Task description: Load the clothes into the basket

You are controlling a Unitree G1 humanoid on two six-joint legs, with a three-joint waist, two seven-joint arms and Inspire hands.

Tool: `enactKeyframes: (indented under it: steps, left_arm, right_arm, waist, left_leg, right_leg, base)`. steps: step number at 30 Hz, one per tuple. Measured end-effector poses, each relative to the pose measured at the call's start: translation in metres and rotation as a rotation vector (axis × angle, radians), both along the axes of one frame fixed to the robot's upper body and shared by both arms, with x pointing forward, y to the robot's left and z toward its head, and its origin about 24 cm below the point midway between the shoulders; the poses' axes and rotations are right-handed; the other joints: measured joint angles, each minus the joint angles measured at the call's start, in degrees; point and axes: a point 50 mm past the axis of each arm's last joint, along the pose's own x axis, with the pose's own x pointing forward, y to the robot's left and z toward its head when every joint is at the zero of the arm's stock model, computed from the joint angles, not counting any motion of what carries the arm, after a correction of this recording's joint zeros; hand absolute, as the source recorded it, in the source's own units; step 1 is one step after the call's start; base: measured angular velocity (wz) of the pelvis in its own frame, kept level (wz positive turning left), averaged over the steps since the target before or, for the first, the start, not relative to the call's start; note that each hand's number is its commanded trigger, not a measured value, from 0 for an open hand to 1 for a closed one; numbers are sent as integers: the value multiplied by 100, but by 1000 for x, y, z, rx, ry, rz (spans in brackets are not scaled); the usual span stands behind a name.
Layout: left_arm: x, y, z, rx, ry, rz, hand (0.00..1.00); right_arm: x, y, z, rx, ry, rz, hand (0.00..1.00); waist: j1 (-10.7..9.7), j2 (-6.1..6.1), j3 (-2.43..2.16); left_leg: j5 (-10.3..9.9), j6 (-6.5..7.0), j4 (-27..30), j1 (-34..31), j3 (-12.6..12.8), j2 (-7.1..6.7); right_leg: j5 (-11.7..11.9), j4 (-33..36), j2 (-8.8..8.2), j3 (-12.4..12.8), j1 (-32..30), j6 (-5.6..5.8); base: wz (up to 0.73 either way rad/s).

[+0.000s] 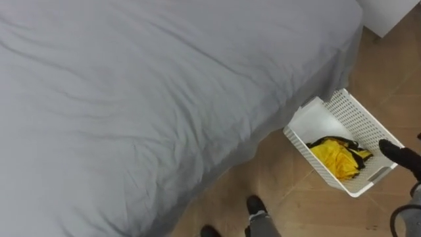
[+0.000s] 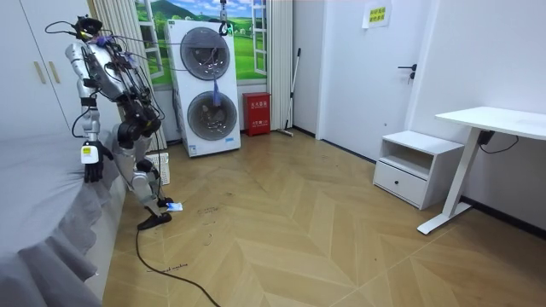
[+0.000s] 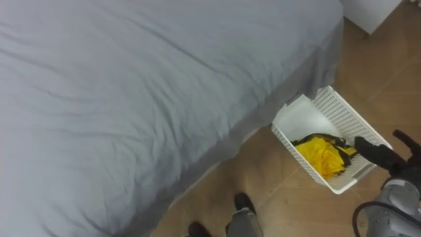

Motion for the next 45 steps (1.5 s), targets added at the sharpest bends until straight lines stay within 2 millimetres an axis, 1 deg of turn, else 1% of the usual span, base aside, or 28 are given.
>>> enactKeyframes:
  steps: [3, 5, 9, 12, 14, 15, 16, 17, 18, 19, 20, 21, 22, 23, 24, 25, 26, 27, 28, 29, 31, 32, 35, 36, 37, 38, 43, 45]
  left_arm:
    - [0, 0, 0, -6, -9, 6, 0]
    - [-1, -1, 0, -12, -13, 4, 0]
    - [-3, -1, 0, -19, -12, -7, 0]
    - [-14, 1, -1, -26, 4, -7, 0]
    - [-19, 2, -2, -15, 14, -27, 0]
    - [-20, 3, -2, -6, 19, -44, 0]
    - [-23, 4, -2, 2, 24, -55, 0]
    - [-26, 5, -2, 7, 24, -57, 0]
    - [-31, 7, -1, 21, 25, -64, 0]
    - [-33, 9, -1, 34, 28, -72, 0]
    - [-34, 9, -1, 43, 30, -78, 0]
    - [-37, 11, -1, 56, 35, -83, 0]
    - [-38, 13, 0, 68, 37, -87, 0]
    - [-40, 13, -1, 75, 43, -101, 0]
    - [-41, 12, -1, 78, 46, -111, 0]
    - [-42, 10, -1, 85, 52, -124, 0]
    - [-42, 10, -1, 86, 50, -121, 0]
    - [-41, 9, -1, 92, 49, -128, 0]
    - [-38, 9, -1, 97, 45, -137, 0]
    - [-36, 9, -1, 103, 43, -149, 0]
    - [-35, 9, -1, 110, 41, -164, 0]
    - [-35, 8, -1, 112, 40, -163, 0]
    - [-31, 6, -1, 118, 35, -178, 0]
    - [-31, 6, -2, 118, 37, -169, 0]
    - [-28, 6, -2, 119, 32, -164, 0]
    - [-28, 6, -2, 119, 29, -161, 0]
    - [-25, 2, -3, 106, 16, -132, 0]
    - [-26, 1, -3, 103, 16, -119, 0]
  right_arm:
    - [-3, -1, 0, -11, -4, -16, 0]
    - [-8, -2, -4, -9, 9, -20, 0]
    - [-15, -2, -9, -8, 32, -4, 0]
    - [-23, -3, -15, -4, 50, 12, 0]
    - [-30, -2, -18, -4, 51, 19, 0]
    - [-36, 1, -24, 1, 70, 31, 0]
    - [-44, 6, -33, 21, 93, 44, 0]
    - [-47, 10, -38, 38, 99, 50, 0]
    - [-55, 18, -48, 70, 118, 61, 0]
    - [-69, 25, -60, 105, 159, 71, 0]
    - [-76, 29, -67, 126, 180, 76, 0]
    - [-88, 39, -80, 168, 227, 92, 0]
    - [-100, 50, -91, 209, 271, 112, 0]
    - [-113, 58, -101, 243, 309, 131, 0]
    - [-120, 61, -105, 258, 329, 143, 0]
    - [-129, 69, -114, 288, 378, 170, 0]
    - [-132, 74, -118, 300, 402, 189, 0]
    - [-141, 85, -127, 335, 460, 231, 0]
    - [-149, 97, -135, 378, 516, 277, 0]
    - [-154, 107, -141, 414, 549, 318, 0]
    - [-163, 119, -147, 470, 588, 351, 0]
    - [-165, 122, -149, 485, 597, 362, 0]
    - [-168, 130, -152, 499, 639, 445, 0]
    - [-169, 134, -153, 504, 655, 472, 0]
    - [-171, 137, -154, 511, 671, 488, 0]
    - [-172, 138, -155, 512, 677, 495, 0]
    - [-164, 142, -154, 527, 666, 538, 0]
    - [-159, 142, -154, 528, 656, 548, 0]
  waist:
    - [-13, 18, -14]
    - [5, 33, -25]
    - [7, 27, -29]
    - [7, -15, -29]
    - [5, -46, -35]
    - [0, -86, -39]
    - [-4, -183, -29]
    - [2, -232, -39]
    - [-5, -318, -50]
    - [-9, -406, -79]
    - [0, -464, -92]
    - [17, -581, -100]
    - [37, -676, -130]
    - [24, -730, -152]
    - [26, -746, -159]
    - [40, -783, -147]
    - [73, -802, -142]
    - [137, -837, -144]
    - [159, -873, -116]
    - [167, -889, -105]
    - [170, -905, -97]
    - [179, -904, -95]
    - [257, -912, -64]
    - [341, -940, -26]
    - [419, -975, 0]
    - [461, -985, 10]
    - [763, -1002, -13]
    - [804, -995, -20]
  left_leg:
    - [-3, 3, 4, 11, -75, 0]
    - [-1, 3, 21, 60, -180, 12]
    - [-1, 3, -8, 251, -299, 17]
    - [5, -8, -196, 621, -333, 8]
    - [15, -22, -304, 823, -411, 21]
    - [32, -29, -363, 967, -488, 19]
    - [45, -45, -414, 1133, -547, 9]
    - [58, -53, -452, 1230, -585, 10]
    - [68, -69, -472, 1393, -734, -5]
    - [81, -89, -510, 1556, -921, 6]
    - [85, -95, -558, 1661, -975, 10]
    - [98, -116, -651, 1894, -1074, 15]
    - [101, -122, -689, 2074, -1212, 19]
    - [99, -124, -700, 2213, -1369, 16]
    - [98, -126, -732, 2286, -1456, 11]
    - [98, -125, -798, 2442, -1571, 1]
    - [96, -125, -810, 2495, -1583, 0]
    - [93, -128, -839, 2546, -1622, -7]
    - [93, -128, -847, 2576, -1728, -18]
    - [93, -128, -847, 2594, -1826, -30]
    - [93, -128, -846, 2617, -1942, -58]
    - [93, -128, -846, 2616, -1961, -83]
    - [93, -128, -845, 2642, -2068, -105]
    - [93, -128, -853, 2708, -2079, -110]
    - [92, -129, -854, 2763, -2079, -118]
    - [92, -129, -855, 2789, -2080, -120]
    - [88, -131, -891, 2869, -2168, -120]
    - [86, -133, -896, 2903, -2177, -121]
  right_leg:
    - [1, -5, -23, -82, 54, -2]
    - [8, -59, -31, -158, 178, -13]
    - [-1, -157, -48, -262, 446, -17]
    - [-8, -292, -81, -340, 827, -18]
    - [-19, -387, -106, -413, 1067, -16]
    - [-21, -480, -114, -508, 1257, -14]
    - [-33, -551, -113, -588, 1477, -22]
    - [-44, -584, -113, -618, 1584, -28]
    - [-53, -723, -120, -753, 1842, -35]
    - [-47, -907, -123, -921, 2154, -42]
    - [-45, -999, -118, -975, 2311, -41]
    - [-43, -1164, -115, -1097, 2627, -42]
    - [-43, -1332, -121, -1230, 2918, -41]
    - [-32, -1535, -126, -1362, 3189, -21]
    - [-31, -1621, -125, -1409, 3320, -11]
    - [-19, -1776, -135, -1504, 3557, 9]
    - [-18, -1811, -139, -1525, 3637, 12]
    - [-11, -1878, -146, -1588, 3772, 25]
    - [-8, -1940, -159, -1682, 3858, 27]
    - [-6, -1994, -174, -1796, 3955, 29]
    - [-7, -2088, -186, -1882, 4047, 30]
    - [-7, -2090, -188, -1903, 4055, 31]
    - [-12, -2179, -198, -1984, 4190, 37]
    - [-20, -2188, -206, -2017, 4271, 44]
    - [-39, -2198, -215, -2044, 4341, 49]
    - [-45, -2211, -217, -2050, 4363, 51]
    - [-45, -2270, -215, -2107, 4460, 61]
    - [-45, -2275, -214, -2125, 4536, 61]
  base:
    - [13]
    - [14]
    - [11]
    - [6]
    - [14]
    - [28]
    - [28]
    - [32]
    - [45]
    - [54]
    - [61]
    - [54]
    - [70]
    - [60]
    - [59]
    - [36]
    - [32]
    - [29]
    - [42]
    - [42]
    - [35]
    - [24]
    - [14]
    - [12]
    - [12]
    - [11]
    - [7]
    - [2]
